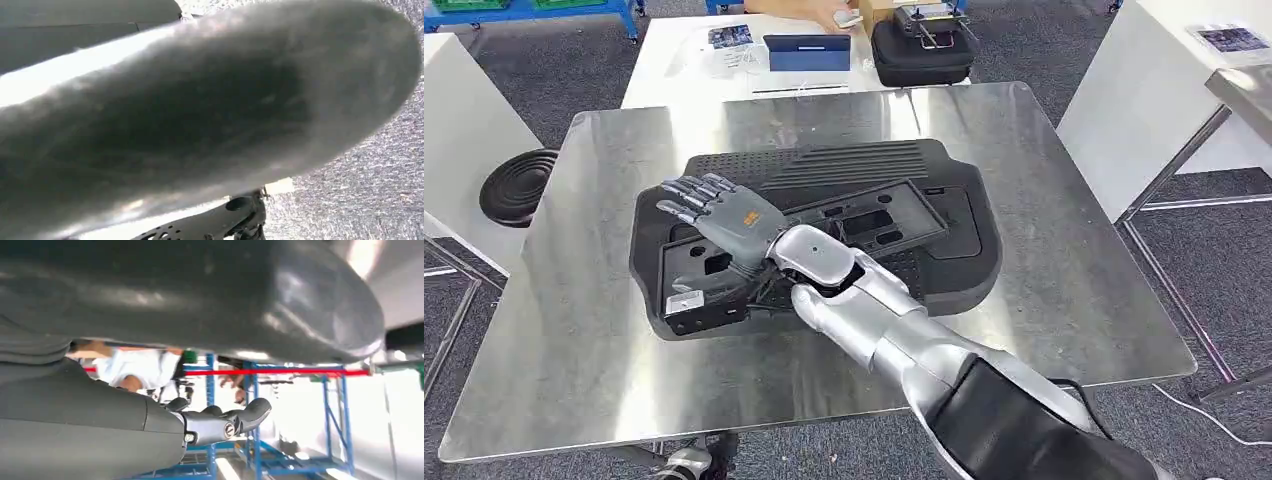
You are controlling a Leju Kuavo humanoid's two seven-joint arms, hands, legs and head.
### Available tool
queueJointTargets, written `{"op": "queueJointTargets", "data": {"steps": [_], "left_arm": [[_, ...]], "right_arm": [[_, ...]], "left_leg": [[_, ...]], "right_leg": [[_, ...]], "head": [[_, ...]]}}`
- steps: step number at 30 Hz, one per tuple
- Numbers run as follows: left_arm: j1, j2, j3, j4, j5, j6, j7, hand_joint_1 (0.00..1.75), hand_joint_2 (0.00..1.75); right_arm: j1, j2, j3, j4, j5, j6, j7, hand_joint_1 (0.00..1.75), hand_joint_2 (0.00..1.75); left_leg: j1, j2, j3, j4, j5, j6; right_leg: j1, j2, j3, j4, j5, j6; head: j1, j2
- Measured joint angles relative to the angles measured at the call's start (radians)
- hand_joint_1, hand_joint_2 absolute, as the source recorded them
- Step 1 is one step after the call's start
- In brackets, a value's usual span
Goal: Take the parts from the cabinet and place them on the table.
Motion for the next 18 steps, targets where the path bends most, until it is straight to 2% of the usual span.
{"op": "queueJointTargets", "data": {"steps": [9, 12, 15, 18], "left_arm": [[0.008, 0.002, 0.000, 0.000, 0.008, -0.005, -0.015, 0.00, 0.00], [0.012, 0.006, 0.001, -0.001, 0.033, 0.012, -0.071, 0.00, 0.00], [0.011, 0.015, 0.001, -0.006, 0.061, 0.037, -0.145, 0.00, 0.00], [0.009, 0.025, 0.001, -0.010, 0.067, 0.040, -0.159, 0.00, 0.00]], "right_arm": [[0.047, 0.002, -0.011, -0.115, -0.105, 0.009, -0.057, 0.00, 0.00], [0.091, -0.002, -0.041, -0.195, -0.219, 0.066, -0.098, 0.00, 0.00], [0.151, -0.017, -0.072, -0.306, -0.327, 0.119, -0.109, 0.00, 0.00], [0.189, -0.033, -0.089, -0.395, -0.353, 0.137, -0.109, 0.00, 0.00]], "left_leg": [[0.000, 0.000, 0.000, 0.000, 0.000, 0.000], [0.000, 0.000, 0.000, 0.000, 0.000, 0.000], [0.000, 0.000, 0.000, 0.000, 0.000, 0.000], [0.000, 0.000, 0.000, 0.000, 0.000, 0.000]], "right_leg": [[0.000, 0.000, 0.000, 0.000, 0.000, 0.000], [0.000, 0.000, 0.000, 0.000, 0.000, 0.000], [0.000, 0.000, 0.000, 0.000, 0.000, 0.000], [0.000, 0.000, 0.000, 0.000, 0.000, 0.000]], "head": [[0.000, 0.000], [0.000, 0.000], [0.000, 0.000], [0.000, 0.000]]}}
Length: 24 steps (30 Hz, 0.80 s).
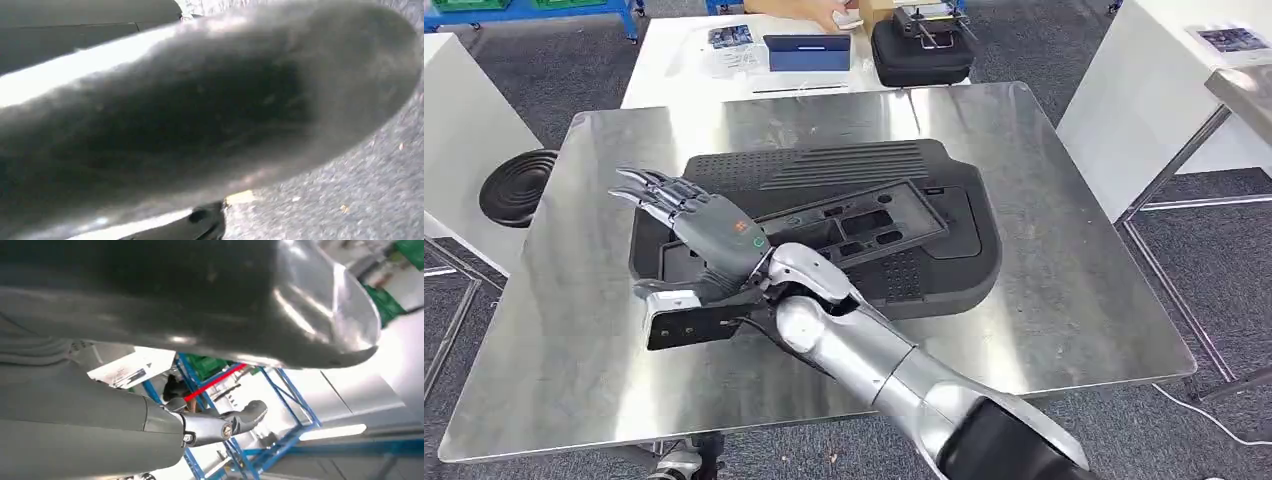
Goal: Take the parts from the cabinet and place them on the table.
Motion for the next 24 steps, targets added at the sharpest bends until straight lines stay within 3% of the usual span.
{"op": "queueJointTargets", "data": {"steps": [8, 11, 18, 24], "left_arm": [[0.000, 0.007, 0.000, -0.004, 0.008, 0.008, -0.016, 0.00, 0.00], [0.000, 0.007, 0.001, -0.004, 0.023, 0.035, -0.081, 0.00, 0.00], [0.021, 0.000, 0.002, -0.004, 0.027, 0.029, -0.226, 0.00, 0.00], [0.038, -0.001, 0.000, -0.004, 0.018, -0.012, -0.269, 0.00, 0.00]], "right_arm": [[0.040, -0.019, -0.020, -0.094, -0.021, 0.009, -0.003, 0.00, 0.00], [0.073, -0.020, -0.040, -0.133, -0.113, 0.030, -0.026, 0.00, 0.00], [0.197, -0.054, -0.084, -0.272, -0.259, 0.040, -0.044, 0.00, 0.00], [0.288, -0.096, -0.135, -0.367, -0.322, 0.033, -0.055, 0.00, 0.00]], "left_leg": [[0.000, 0.000, 0.000, 0.000, 0.000, 0.000], [0.000, 0.000, 0.000, 0.000, 0.000, 0.000], [0.002, 0.006, -0.005, 0.001, -0.001, -0.001], [0.002, 0.006, -0.008, 0.000, -0.004, -0.002]], "right_leg": [[0.000, 0.000, 0.000, 0.000, 0.000, 0.000], [0.000, 0.000, 0.000, 0.000, 0.000, 0.000], [0.002, 0.006, -0.006, 0.000, 0.000, 0.000], [0.002, 0.006, -0.006, -0.004, 0.000, 0.000]], "head": [[0.000, 0.000], [0.000, 0.000], [0.000, 0.000], [0.000, 0.000]]}}
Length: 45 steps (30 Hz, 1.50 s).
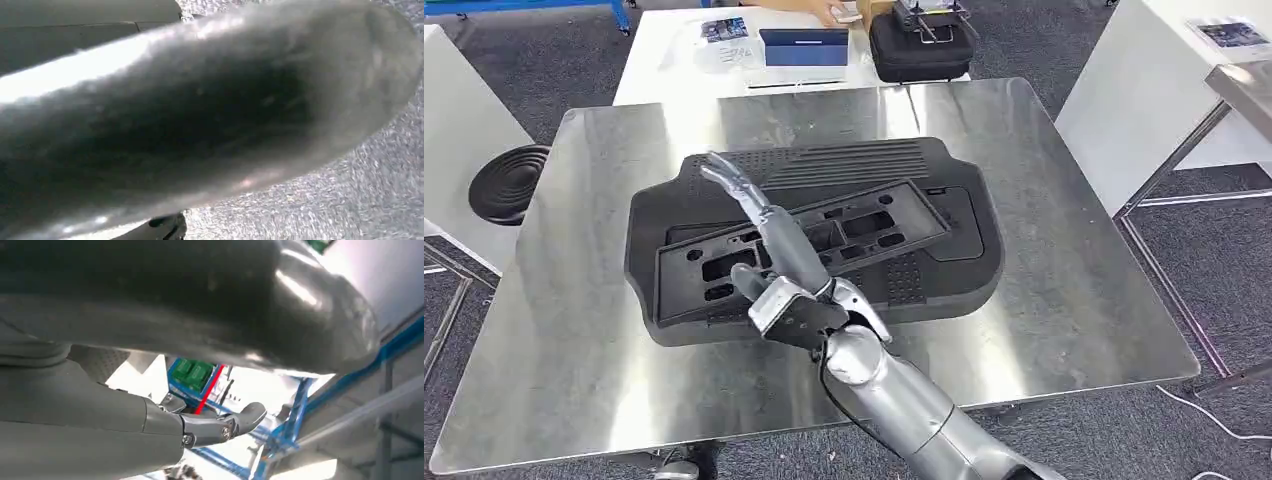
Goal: Take the parts from the cabinet and place them on the table.
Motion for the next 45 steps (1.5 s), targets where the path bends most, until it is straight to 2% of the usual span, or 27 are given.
{"op": "queueJointTargets", "data": {"steps": [7, 8, 9, 10, 12, 13, 14, 15, 16, 18, 19, 20, 22, 24, 26, 27, 28, 29, 31, 33, 34, 36, 37, 39, 41, 43, 45], "left_arm": [[0.026, 0.011, 0.000, 0.000, 0.011, -0.016, 0.014, 0.00, 0.00], [0.027, 0.011, 0.000, 0.000, 0.012, -0.017, 0.016, 0.00, 0.00], [0.027, 0.011, -0.001, 0.000, 0.012, -0.018, 0.018, 0.00, 0.00], [0.027, 0.012, -0.001, 0.000, 0.012, -0.018, 0.021, 0.00, 0.00], [0.028, 0.013, -0.001, 0.000, 0.013, -0.020, 0.022, 0.00, 0.00], [0.029, 0.013, -0.001, 0.000, 0.013, -0.019, 0.023, 0.00, 0.00], [0.029, 0.013, -0.001, 0.000, 0.015, -0.019, 0.024, 0.00, 0.00], [0.028, 0.013, -0.001, 0.000, 0.018, -0.019, 0.027, 0.00, 0.00], [0.027, 0.012, -0.001, 0.000, 0.019, -0.019, 0.029, 0.00, 0.00], [0.020, 0.009, -0.003, 0.000, 0.019, -0.019, 0.032, 0.00, 0.00], [0.017, 0.009, -0.003, -0.001, 0.019, -0.016, 0.032, 0.00, 0.00], [0.014, 0.010, -0.004, -0.001, 0.020, -0.016, 0.036, 0.00, 0.00], [0.015, 0.011, -0.005, -0.002, 0.022, -0.015, 0.037, 0.00, 0.00], [0.016, 0.016, -0.004, -0.002, 0.024, -0.013, 0.043, 0.00, 0.00], [0.016, 0.022, -0.005, -0.002, 0.024, -0.013, 0.045, 0.00, 0.00], [0.015, 0.023, -0.005, -0.002, 0.023, -0.012, 0.045, 0.00, 0.00], [0.015, 0.024, -0.006, -0.002, 0.023, -0.011, 0.044, 0.00, 0.00], [0.015, 0.023, -0.006, -0.002, 0.022, -0.010, 0.043, 0.00, 0.00], [0.016, 0.021, -0.007, -0.002, 0.022, -0.010, 0.043, 0.00, 0.00], [0.010, 0.019, -0.008, -0.002, 0.022, -0.010, 0.044, 0.00, 0.00], [0.008, 0.013, -0.008, -0.002, 0.022, -0.010, 0.044, 0.00, 0.00], [0.006, 0.013, -0.009, -0.002, 0.022, -0.010, 0.045, 0.00, 0.00], [0.007, 0.012, -0.009, -0.002, 0.022, -0.010, 0.045, 0.00, 0.00], [0.009, 0.008, -0.010, -0.001, 0.022, -0.010, 0.055, 0.00, 0.00], [0.004, 0.008, -0.011, -0.002, 0.022, -0.010, 0.056, 0.00, 0.00], [0.000, 0.008, -0.012, -0.002, 0.022, -0.010, 0.063, 0.00, 0.00], [0.000, 0.008, -0.013, -0.002, 0.022, -0.010, 0.074, 0.00, 0.00]], "right_arm": [[0.056, -0.019, -0.032, -0.079, -0.036, 0.000, 0.000, 0.00, 0.00], [0.057, -0.018, -0.034, -0.090, -0.037, 0.001, 0.000, 0.00, 0.00], [0.059, -0.019, -0.036, -0.099, -0.037, 0.001, -0.001, 0.00, 0.00], [0.058, -0.019, -0.037, -0.106, -0.037, 0.001, 0.000, 0.00, 0.00], [0.063, -0.025, -0.037, -0.111, -0.038, 0.001, 0.000, 0.00, 0.00], [0.070, -0.029, -0.039, -0.111, -0.038, 0.001, 0.000, 0.00, 0.00], [0.074, -0.032, -0.040, -0.111, -0.038, 0.001, 0.000, 0.00, 0.00], [0.077, -0.034, -0.041, -0.112, -0.039, 0.001, 0.000, 0.00, 0.00], [0.077, -0.034, -0.041, -0.114, -0.039, 0.001, 0.000, 0.00, 0.00], [0.076, -0.034, -0.041, -0.121, -0.040, 0.002, 0.000, 0.00, 0.00], [0.075, -0.034, -0.041, -0.122, -0.040, 0.002, 0.000, 0.00, 0.00], [0.078, -0.034, -0.041, -0.124, -0.040, 0.003, 0.000, 0.00, 0.00], [0.078, -0.034, -0.041, -0.124, -0.042, 0.004, 0.000, 0.00, 0.00], [0.078, -0.032, -0.041, -0.129, -0.043, 0.004, 0.000, 0.00, 0.00], [0.077, -0.030, -0.041, -0.132, -0.044, 0.004, 0.000, 0.00, 0.00], [0.078, -0.030, -0.041, -0.132, -0.044, 0.004, 0.000, 0.00, 0.00], [0.079, -0.031, -0.041, -0.132, -0.045, 0.004, 0.000, 0.00, 0.00], [0.081, -0.031, -0.041, -0.132, -0.047, 0.004, 0.000, 0.00, 0.00], [0.081, -0.031, -0.041, -0.132, -0.047, 0.004, 0.000, 0.00, 0.00], [0.081, -0.030, -0.041, -0.132, -0.047, 0.004, 0.000, 0.00, 0.00], [0.081, -0.030, -0.041, -0.132, -0.047, 0.004, 0.000, 0.00, 0.00], [0.079, -0.028, -0.041, -0.133, -0.047, 0.004, 0.000, 0.00, 0.00], [0.079, -0.029, -0.041, -0.133, -0.047, 0.004, 0.000, 0.00, 0.00], [0.079, -0.030, -0.041, -0.133, -0.047, 0.004, 0.000, 0.00, 0.00], [0.078, -0.033, -0.043, -0.134, -0.047, 0.004, 0.000, 0.00, 0.00], [0.078, -0.034, -0.043, -0.134, -0.048, 0.004, 0.000, 0.00, 0.00], [0.078, -0.036, -0.043, -0.134, -0.049, 0.004, 0.000, 0.00, 0.00]], "left_leg": [[-0.008, 0.000, -0.002, 0.006, -0.006, 0.016], [-0.003, 0.001, 0.005, -0.009, 0.002, 0.026], [0.007, 0.004, 0.016, -0.022, 0.008, 0.031], [0.011, 0.005, 0.018, -0.025, 0.011, 0.037], [0.011, 0.007, 0.019, -0.024, 0.015, 0.037], [0.012, 0.007, 0.019, -0.023, 0.015, 0.036], [0.013, 0.007, 0.020, -0.022, 0.014, 0.036], [0.016, 0.006, 0.022, -0.022, 0.013, 0.033], [0.020, 0.004, 0.025, -0.021, 0.009, 0.028], [0.030, -0.001, 0.032, -0.011, -0.004, 0.008], [0.022, -0.002, 0.025, -0.007, -0.012, -0.005], [0.022, -0.003, 0.026, -0.004, -0.013, -0.009], [0.024, -0.005, 0.026, -0.001, -0.014, -0.018], [0.033, -0.005, 0.021, 0.009, -0.029, -0.030], [0.031, -0.006, -0.023, 0.115, -0.107, -0.023], [0.029, -0.007, -0.059, 0.199, -0.149, -0.023], [0.029, -0.008, -0.094, 0.280, -0.180, -0.023], [0.029, -0.008, -0.114, 0.326, -0.185, -0.023], [0.030, -0.008, -0.090, 0.275, -0.120, -0.021], [0.036, -0.008, -0.011, 0.110, -0.026, -0.026], [0.036, -0.014, 0.005, 0.078, -0.044, -0.036], [0.030, -0.023, -0.011, 0.074, -0.033, -0.027], [0.027, -0.023, -0.016, 0.075, -0.030, -0.022], [0.023, -0.019, -0.030, 0.069, -0.012, 0.004], [0.021, -0.016, -0.052, 0.069, 0.009, 0.028], [0.015, -0.012, -0.078, 0.069, 0.028, 0.033], [0.007, -0.009, -0.101, 0.070, 0.046, 0.037]], "right_leg": [[-0.008, 0.001, 0.004, -0.011, 0.004, 0.007], [0.000, 0.001, 0.008, -0.013, 0.003, 0.013], [-0.005, -0.002, -0.003, -0.002, -0.004, 0.015], [-0.002, -0.001, -0.024, 0.043, -0.029, 0.010], [-0.008, -0.002, -0.106, 0.212, -0.094, 0.003], [-0.011, -0.002, -0.146, 0.287, -0.113, 0.006], [-0.015, -0.002, -0.166, 0.318, -0.110, 0.015], [-0.019, -0.003, -0.163, 0.301, -0.091, 0.028], [-0.025, -0.004, -0.136, 0.237, -0.051, 0.046], [-0.036, -0.020, -0.041, 0.036, 0.033, 0.077], [-0.029, -0.019, -0.005, 0.014, 0.020, 0.076], [-0.022, -0.005, -0.017, 0.023, 0.026, 0.064], [-0.022, -0.004, -0.025, 0.025, 0.009, 0.041], [-0.033, -0.003, -0.026, 0.022, 0.010, 0.019], [-0.026, -0.003, -0.028, 0.022, 0.012, 0.002], [-0.022, -0.005, -0.028, 0.023, 0.012, 0.001], [-0.017, -0.005, -0.029, 0.023, 0.014, -0.002], [-0.015, -0.006, -0.029, 0.023, 0.014, -0.002], [-0.016, -0.004, -0.029, 0.028, 0.014, -0.002], [-0.022, -0.002, -0.031, 0.039, 0.013, -0.001], [-0.020, 0.000, -0.037, 0.043, 0.015, 0.002], [-0.010, 0.003, -0.052, 0.049, 0.030, 0.022], [-0.011, 0.005, -0.053, 0.042, 0.037, 0.032], [-0.015, 0.005, -0.062, 0.036, 0.046, 0.049], [-0.017, -0.002, -0.102, 0.110, -0.033, 0.033], [-0.014, -0.001, -0.154, 0.278, -0.119, 0.024], [-0.012, -0.002, -0.161, 0.359, -0.138, 0.031]], "head": [[0.000, 0.000], [-0.001, 0.000], [0.000, 0.000], [0.002, 0.000], [0.001, 0.000], [0.002, 0.000], [0.002, 0.000], [0.002, 0.000], [0.002, 0.000], [0.003, 0.000], [0.005, 0.000], [0.003, 0.000], [0.001, 0.000], [0.000, 0.000], [-0.005, 0.000], [-0.004, 0.000], [-0.003, 0.000], [-0.003, 0.000], [-0.004, 0.000], [-0.003, 0.000], [-0.003, 0.000], [-0.004, 0.000], [-0.005, 0.000], [-0.006, 0.000], [-0.001, 0.000], [0.000, 0.000], [0.000, 0.000]]}}
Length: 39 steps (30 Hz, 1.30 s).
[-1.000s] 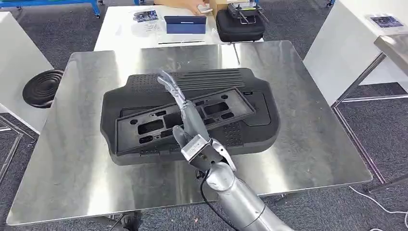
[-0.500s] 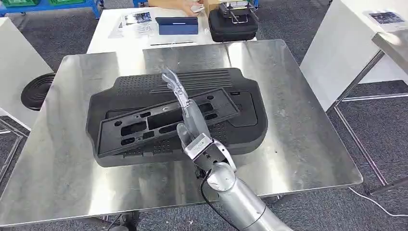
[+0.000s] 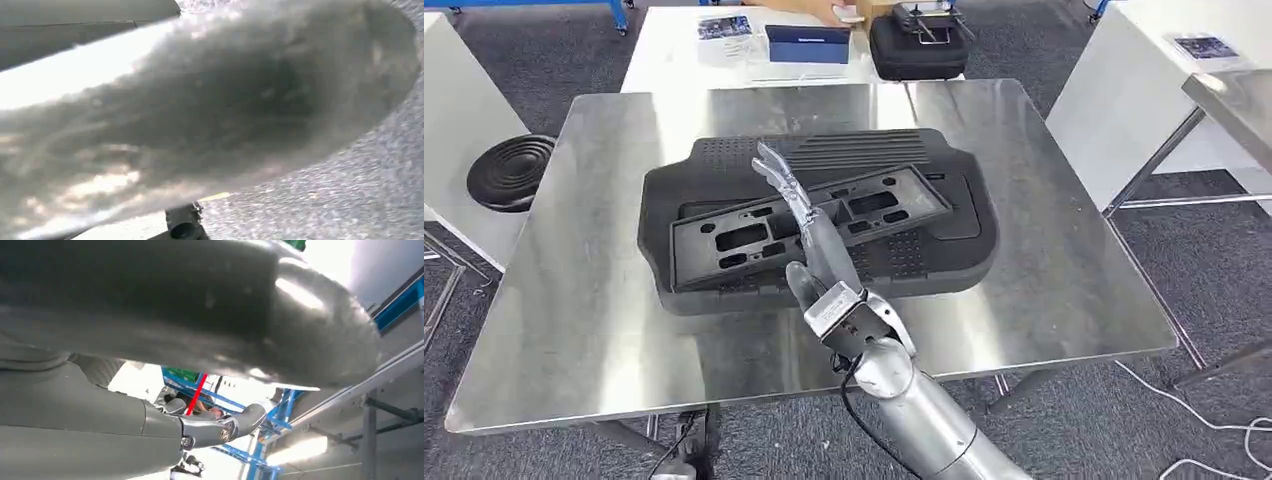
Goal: Take the parts from the cabinet and place them on the table.
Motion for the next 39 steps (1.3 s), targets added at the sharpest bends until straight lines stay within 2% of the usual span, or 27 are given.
{"op": "queueJointTargets", "data": {"steps": [1, 2, 3, 4, 5, 6, 8, 9, 10, 11, 13, 14, 15, 16, 17, 18, 19, 20, 21, 23, 24, 28, 30, 35, 37, 38, 39], "left_arm": [[0.000, 0.000, 0.000, 0.000, 0.000, 0.000, 0.006, 0.00, 0.00], [-0.002, 0.000, -0.001, 0.000, 0.000, 0.000, 0.011, 0.00, 0.00], [-0.004, 0.000, -0.001, 0.000, -0.001, 0.000, 0.013, 0.00, 0.00], [-0.007, -0.001, -0.002, 0.000, -0.002, -0.001, 0.016, 0.00, 0.00], [-0.007, -0.002, -0.002, 0.000, -0.002, -0.002, 0.017, 0.00, 0.00], [-0.007, -0.002, -0.002, 0.000, -0.002, -0.002, 0.017, 0.00, 0.00], [-0.009, -0.003, -0.002, 0.000, -0.002, -0.002, 0.018, 0.00, 0.00], [-0.008, -0.004, -0.002, 0.000, -0.002, -0.002, 0.019, 0.00, 0.00], [-0.008, -0.003, -0.002, 0.000, -0.004, -0.003, 0.023, 0.00, 0.00], [-0.008, -0.002, -0.002, 0.000, -0.014, -0.005, 0.039, 0.00, 0.00], [-0.007, 0.002, -0.018, 0.000, -0.056, -0.015, 0.084, 0.00, 0.00], [-0.007, 0.006, -0.033, 0.000, -0.088, -0.018, 0.117, 0.00, 0.00], [-0.006, 0.010, -0.048, 0.000, -0.114, -0.021, 0.145, 0.00, 0.00], [-0.005, 0.015, -0.061, 0.000, -0.134, -0.023, 0.166, 0.00, 0.00], [-0.006, 0.018, -0.076, 0.000, -0.154, -0.024, 0.186, 0.00, 0.00], [-0.007, 0.024, -0.094, 0.000, -0.175, -0.029, 0.207, 0.00, 0.00], [-0.009, 0.026, -0.112, -0.001, -0.197, -0.039, 0.224, 0.00, 0.00], [-0.014, 0.027, -0.132, -0.001, -0.221, -0.050, 0.237, 0.00, 0.00], [-0.016, 0.031, -0.153, -0.002, -0.247, -0.063, 0.246, 0.00, 0.00], [-0.019, 0.033, -0.196, -0.002, -0.295, -0.093, 0.264, 0.00, 0.00], [-0.020, 0.034, -0.216, -0.002, -0.308, -0.105, 0.269, 0.00, 0.00], [-0.020, 0.035, -0.269, -0.005, -0.317, -0.118, 0.272, 0.00, 0.00], [-0.019, 0.035, -0.277, -0.005, -0.315, -0.119, 0.267, 0.00, 0.00], [-0.019, 0.035, -0.277, -0.005, -0.314, -0.119, 0.266, 0.00, 0.00], [-0.017, 0.034, -0.279, -0.005, -0.270, -0.111, 0.238, 0.00, 0.00], [-0.011, 0.033, -0.265, -0.005, -0.196, -0.080, 0.198, 0.00, 0.00], [-0.009, 0.032, -0.261, -0.005, -0.188, -0.076, 0.195, 0.00, 0.00]], "right_arm": [[0.000, 0.000, 0.000, 0.000, 0.000, 0.000, 0.000, 0.00, 0.00], [0.000, 0.000, 0.000, 0.000, 0.000, 0.000, 0.000, 0.00, 0.00], [-0.002, 0.001, 0.001, 0.000, -0.001, 0.001, 0.000, 0.00, 0.00], [-0.005, 0.003, 0.001, -0.001, -0.002, 0.001, 0.000, 0.00, 0.00], [-0.006, 0.007, 0.002, -0.002, -0.002, 0.001, 0.000, 0.00, 0.00], [-0.006, 0.009, 0.002, -0.003, -0.001, 0.001, -0.001, 0.00, 0.00], [-0.008, 0.009, 0.002, -0.003, -0.001, 0.002, -0.001, 0.00, 0.00], [-0.008, 0.010, 0.002, -0.003, -0.001, 0.002, -0.001, 0.00, 0.00], [-0.010, 0.012, 0.002, -0.003, -0.002, 0.003, -0.001, 0.00, 0.00], [-0.010, 0.014, 0.002, -0.003, -0.003, 0.005, -0.001, 0.00, 0.00], [-0.010, 0.017, 0.002, -0.003, -0.006, 0.012, -0.001, 0.00, 0.00], [-0.010, 0.017, 0.002, -0.003, -0.007, 0.016, -0.001, 0.00, 0.00], [-0.010, 0.018, 0.002, -0.002, -0.008, 0.022, -0.001, 0.00, 0.00], [-0.009, 0.019, 0.002, 0.000, -0.008, 0.024, 0.000, 0.00, 0.00], [-0.009, 0.020, 0.002, 0.002, -0.008, 0.027, 0.000, 0.00, 0.00], [-0.009, 0.022, 0.002, 0.003, -0.007, 0.034, 0.000, 0.00, 0.00], [-0.010, 0.025, 0.002, 0.003, -0.007, 0.039, 0.000, 0.00, 0.00], [-0.012, 0.030, 0.003, 0.003, -0.006, 0.044, 0.000, 0.00, 0.00], [-0.014, 0.036, 0.004, 0.003, -0.005, 0.048, 0.002, 0.00, 0.00], [-0.020, 0.041, 0.006, 0.004, -0.003, 0.060, 0.004, 0.00, 0.00], [-0.020, 0.044, 0.007, 0.005, 0.000, 0.064, 0.005, 0.00, 0.00], [-0.023, 0.051, 0.009, 0.006, 0.004, 0.075, 0.006, 0.00, 0.00], [-0.023, 0.053, 0.010, 0.006, 0.007, 0.076, 0.006, 0.00, 0.00], [-0.023, 0.054, 0.010, 0.006, 0.008, 0.076, 0.006, 0.00, 0.00], [-0.022, 0.056, 0.009, 0.008, 0.011, 0.077, 0.010, 0.00, 0.00], [-0.021, 0.056, 0.008, 0.008, 0.017, 0.077, 0.010, 0.00, 0.00], [-0.020, 0.056, 0.008, 0.008, 0.018, 0.076, 0.009, 0.00, 0.00]], "left_leg": [[-0.003, 0.001, -0.011, 0.000, 0.009, 0.000], [-0.007, 0.001, -0.023, 0.000, 0.020, 0.000], [-0.008, 0.001, -0.034, 0.000, 0.030, -0.001], [-0.007, 0.000, -0.039, 0.000, 0.039, -0.002], [-0.013, -0.002, -0.046, 0.000, 0.047, -0.011], [-0.008, 0.001, -0.042, -0.009, 0.056, -0.016], [-0.004, 0.002, -0.039, -0.021, 0.075, -0.030], [-0.008, 0.000, -0.041, -0.033, 0.088, -0.039], [-0.004, -0.002, -0.053, -0.018, 0.060, -0.041], [-0.005, -0.003, -0.062, 0.017, 0.002, -0.045], [-0.002, -0.003, -0.094, 0.152, -0.104, -0.055], [0.000, -0.003, -0.111, 0.225, -0.128, -0.062], [0.002, -0.003, -0.114, 0.264, -0.118, -0.064], [0.005, -0.002, -0.098, 0.263, -0.088, -0.068], [0.008, -0.002, -0.065, 0.226, -0.053, -0.070], [0.013, -0.002, -0.007, 0.151, -0.028, -0.075], [0.019, -0.002, 0.066, 0.051, -0.030, -0.081], [0.014, -0.006, 0.108, -0.004, -0.069, -0.087], [0.011, -0.012, 0.093, -0.006, -0.066, -0.070], [0.012, -0.010, 0.088, -0.015, -0.065, -0.055], [0.010, -0.010, 0.083, -0.015, -0.062, -0.050], [0.003, -0.011, 0.069, -0.014, -0.047, -0.028], [0.000, -0.011, 0.063, -0.014, -0.043, -0.022], [-0.001, -0.011, 0.062, -0.014, -0.042, -0.022], [-0.004, -0.010, 0.052, -0.013, -0.036, -0.018], [-0.006, -0.009, 0.052, -0.013, -0.036, -0.018], [-0.006, -0.008, 0.052, -0.013, -0.036, -0.018]], "right_leg": [[0.002, 0.000, 0.026, -0.020, 0.016, 0.006], [0.007, 0.000, 0.077, -0.083, 0.041, 0.010], [0.012, 0.000, 0.142, -0.169, 0.056, 0.006], [0.022, 0.000, 0.209, -0.262, 0.046, -0.010], [0.028, -0.006, 0.253, -0.325, 0.020, -0.027], [0.029, -0.006, 0.242, -0.315, 0.037, -0.022], [0.036, -0.005, 0.227, -0.325, 0.045, -0.036], [0.028, -0.006, 0.225, -0.342, 0.064, -0.047], [0.011, -0.009, 0.231, -0.354, 0.077, -0.050], [0.011, -0.006, 0.223, -0.359, 0.089, -0.065], [0.010, -0.007, 0.202, -0.358, 0.109, -0.066], [0.010, -0.008, 0.189, -0.358, 0.119, -0.064], [0.009, -0.008, 0.178, -0.357, 0.128, -0.062], [0.008, -0.009, 0.166, -0.357, 0.136, -0.058], [0.006, -0.009, 0.156, -0.355, 0.143, -0.053], [0.002, -0.009, 0.148, -0.351, 0.148, -0.046], [0.003, -0.009, 0.141, -0.343, 0.152, -0.040], [0.011, -0.008, 0.129, -0.335, 0.154, -0.035], [0.013, -0.009, 0.126, -0.330, 0.158, -0.030], [0.012, -0.009, 0.115, -0.330, 0.164, -0.021], [0.012, -0.009, 0.114, -0.335, 0.156, -0.039], [0.012, -0.009, 0.109, -0.347, 0.181, -0.063], [0.010, -0.009, 0.107, -0.351, 0.198, -0.051], [0.009, -0.009, 0.107, -0.352, 0.201, -0.048], [0.009, -0.008, 0.100, -0.358, 0.210, -0.030], [0.009, -0.008, 0.099, -0.359, 0.211, -0.027], [0.009, -0.008, 0.098, -0.359, 0.211, -0.026]], "head": [[0.000, 0.000], [0.000, 0.000], [0.000, 0.000], [0.000, 0.000], [-0.001, 0.000], [-0.003, 0.000], [0.005, 0.000], [0.006, 0.000], [0.005, 0.000], [0.003, 0.000], [0.003, 0.000], [0.003, 0.000], [0.003, 0.000], [0.004, 0.000], [0.003, 0.000], [0.003, 0.000], [0.003, 0.000], [0.001, 0.000], [0.005, 0.000], [0.005, 0.000], [0.004, 0.000], [0.006, 0.000], [0.005, 0.000], [0.005, 0.000], [0.005, 0.000], [0.005, 0.000], [0.005, 0.000]]}}
